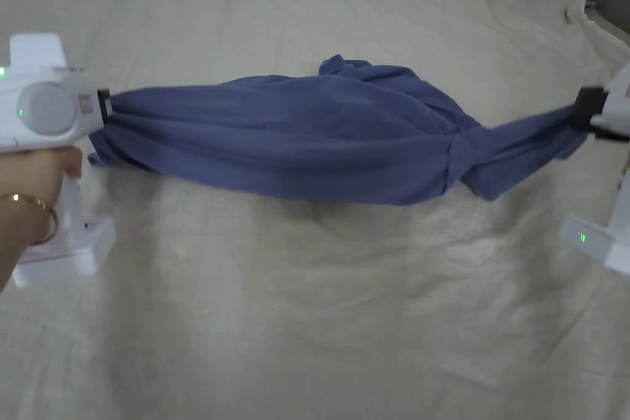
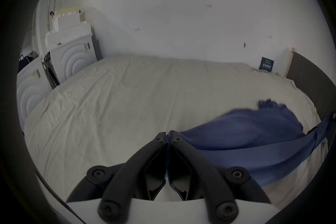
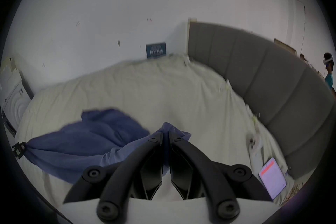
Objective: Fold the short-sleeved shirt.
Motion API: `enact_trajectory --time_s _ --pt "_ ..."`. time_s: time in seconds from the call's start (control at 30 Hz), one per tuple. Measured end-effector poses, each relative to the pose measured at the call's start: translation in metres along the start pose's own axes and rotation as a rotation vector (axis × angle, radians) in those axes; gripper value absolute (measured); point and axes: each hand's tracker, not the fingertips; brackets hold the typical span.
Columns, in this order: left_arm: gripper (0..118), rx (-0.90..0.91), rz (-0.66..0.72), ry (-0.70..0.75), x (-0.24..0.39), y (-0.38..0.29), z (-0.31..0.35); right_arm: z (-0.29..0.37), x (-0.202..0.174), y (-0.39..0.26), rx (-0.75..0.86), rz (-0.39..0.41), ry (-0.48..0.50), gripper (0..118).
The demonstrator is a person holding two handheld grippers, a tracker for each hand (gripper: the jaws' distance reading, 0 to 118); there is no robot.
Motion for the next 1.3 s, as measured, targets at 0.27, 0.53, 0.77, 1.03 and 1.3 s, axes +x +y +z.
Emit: enact_trajectory --time_s 0.27,0.53,0.77,1.03,1.3 --pt "0 -0.092 0.025 -0.033 -0.05 -0.082 0.057 0.051 0.054 -0.113 -0.1 -0.038 0.036 4" --pt "0 -0.152 -0.008 -0.058 -0.083 -0.141 0.117 0.129 0.088 -0.188 -0.12 -0.018 0.094 4" --pt "0 -0.191 -0.055 -0.068 -0.105 -0.181 0.155 0.173 0.118 -0.234 -0.143 0.002 0.123 4" --pt "0 -0.206 -0.026 -0.093 -0.123 -0.212 0.171 0.188 0.132 -0.271 -0.191 0.039 0.149 4" --pt "93 -0.226 0.065 -0.072 -0.158 -0.209 0.192 0.188 0.136 -0.28 -0.195 0.022 0.17 51"
